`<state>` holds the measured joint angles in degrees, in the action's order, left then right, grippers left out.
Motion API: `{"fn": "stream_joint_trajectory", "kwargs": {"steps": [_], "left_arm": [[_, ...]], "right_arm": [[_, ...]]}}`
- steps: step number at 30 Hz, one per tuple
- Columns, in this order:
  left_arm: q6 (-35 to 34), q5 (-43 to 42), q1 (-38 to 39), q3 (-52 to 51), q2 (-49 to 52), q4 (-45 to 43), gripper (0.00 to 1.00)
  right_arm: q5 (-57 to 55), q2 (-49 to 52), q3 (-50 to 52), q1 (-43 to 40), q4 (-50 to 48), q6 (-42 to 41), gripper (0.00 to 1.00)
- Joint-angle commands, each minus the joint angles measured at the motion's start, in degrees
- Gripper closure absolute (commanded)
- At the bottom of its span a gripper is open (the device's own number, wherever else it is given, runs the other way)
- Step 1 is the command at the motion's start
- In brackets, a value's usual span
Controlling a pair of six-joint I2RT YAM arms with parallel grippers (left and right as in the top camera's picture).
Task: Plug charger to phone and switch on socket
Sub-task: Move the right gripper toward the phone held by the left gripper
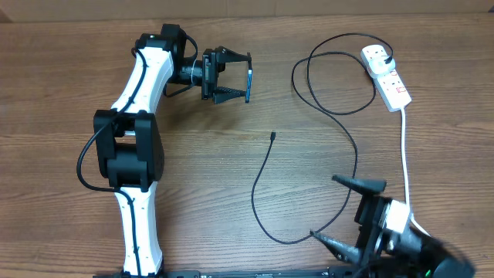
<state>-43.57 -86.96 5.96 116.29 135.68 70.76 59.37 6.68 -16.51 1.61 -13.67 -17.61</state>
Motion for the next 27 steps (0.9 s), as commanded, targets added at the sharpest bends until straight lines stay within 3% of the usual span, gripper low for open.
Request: {"fn": "stream_joint_trajectory", "kwargs": {"steps": [1,5,8,10,13,15,18,22,27], "left_arm": [[0.28,-2.40,-0.20,1.46,-0.04,0.13,0.28],[0.26,-1.46,-0.20,1.46,-0.04,0.15,0.28],[0.31,-0.46,-0.20,1.46,-0.04,0.15,0.28],[0.28,0.11,-0.20,1.46,-0.04,0.15,0.28],[0.28,0.15,-0.15,1.46,-0.04,0.15,0.28],[0.28,0.15,-0.13,1.46,-0.04,0.13,0.28],[0.28,0.20,-0.15,1.46,-0.04,0.13,0.28],[0.28,0.31,-0.15,1.46,-0.04,0.15,0.28],[0.28,0.87,-0.15,1.46,-0.04,0.13,0.28]], "right_arm": [[2.10,13.35,-15.93,0.15,18.49,7.50,0.00],[4.17,30.29,-29.90,0.31,33.77,10.16,0.00],[17.75,40.98,-36.09,0.37,33.48,4.79,0.00],[23.45,46.62,-38.07,0.55,28.96,-2.82,0.00],[23.47,54.34,-39.19,3.02,16.26,-16.20,0.00],[23.28,57.35,-39.21,6.16,9.22,-19.21,0.00],[18.16,60.59,-39.63,12.24,3.26,-20.76,0.00],[7.98,63.84,-41.38,17.49,5.81,-19.58,0.00],[-7.21,66.47,-46.69,21.86,22.12,-11.17,0.01]]}}
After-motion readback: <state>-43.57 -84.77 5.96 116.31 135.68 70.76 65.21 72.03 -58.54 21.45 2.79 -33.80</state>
